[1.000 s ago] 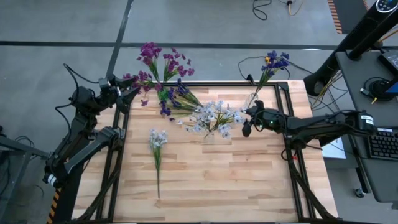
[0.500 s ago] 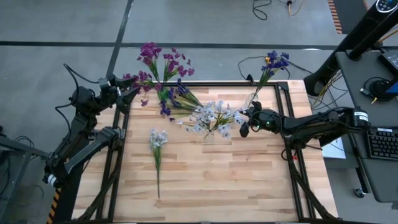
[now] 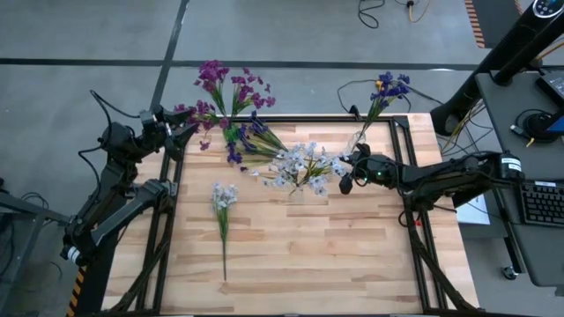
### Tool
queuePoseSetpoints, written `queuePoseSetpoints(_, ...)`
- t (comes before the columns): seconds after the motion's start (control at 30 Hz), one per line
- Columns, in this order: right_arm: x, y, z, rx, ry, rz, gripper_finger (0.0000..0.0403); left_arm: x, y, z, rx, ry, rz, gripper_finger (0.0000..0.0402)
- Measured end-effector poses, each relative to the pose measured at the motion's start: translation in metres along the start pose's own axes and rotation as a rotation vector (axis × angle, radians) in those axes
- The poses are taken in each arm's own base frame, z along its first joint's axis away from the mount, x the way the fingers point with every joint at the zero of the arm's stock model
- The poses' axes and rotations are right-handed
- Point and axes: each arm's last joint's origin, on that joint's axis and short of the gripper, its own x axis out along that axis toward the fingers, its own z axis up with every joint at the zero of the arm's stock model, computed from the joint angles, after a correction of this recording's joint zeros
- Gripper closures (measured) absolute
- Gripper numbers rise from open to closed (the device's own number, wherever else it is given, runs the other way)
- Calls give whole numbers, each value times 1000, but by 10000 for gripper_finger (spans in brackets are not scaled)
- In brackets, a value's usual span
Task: Sort flowers into vase by color
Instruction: Put the bottom blue flowers into the top transparent flower vase
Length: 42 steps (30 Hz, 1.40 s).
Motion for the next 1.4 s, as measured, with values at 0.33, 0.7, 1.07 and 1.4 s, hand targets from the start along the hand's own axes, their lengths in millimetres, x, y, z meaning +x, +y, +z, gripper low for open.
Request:
queuePoseSetpoints(0.33, 0, 0, 2, -70, -7, 0, 204, 0, 0, 0, 2, 0, 0, 132)
queuePoseSetpoints(0.7, 1, 4, 6, -61, -19, 14, 204, 0, 0, 0, 4, 0, 0, 132)
queuePoseSetpoints(1.07, 22, 4, -14, -111, 38, -80, 204, 0, 0, 0, 4, 0, 0, 132)
queuePoseSetpoints(1.4, 62, 4, -34, -148, 42, -108, 205, 0, 0, 0, 4, 0, 0, 132)
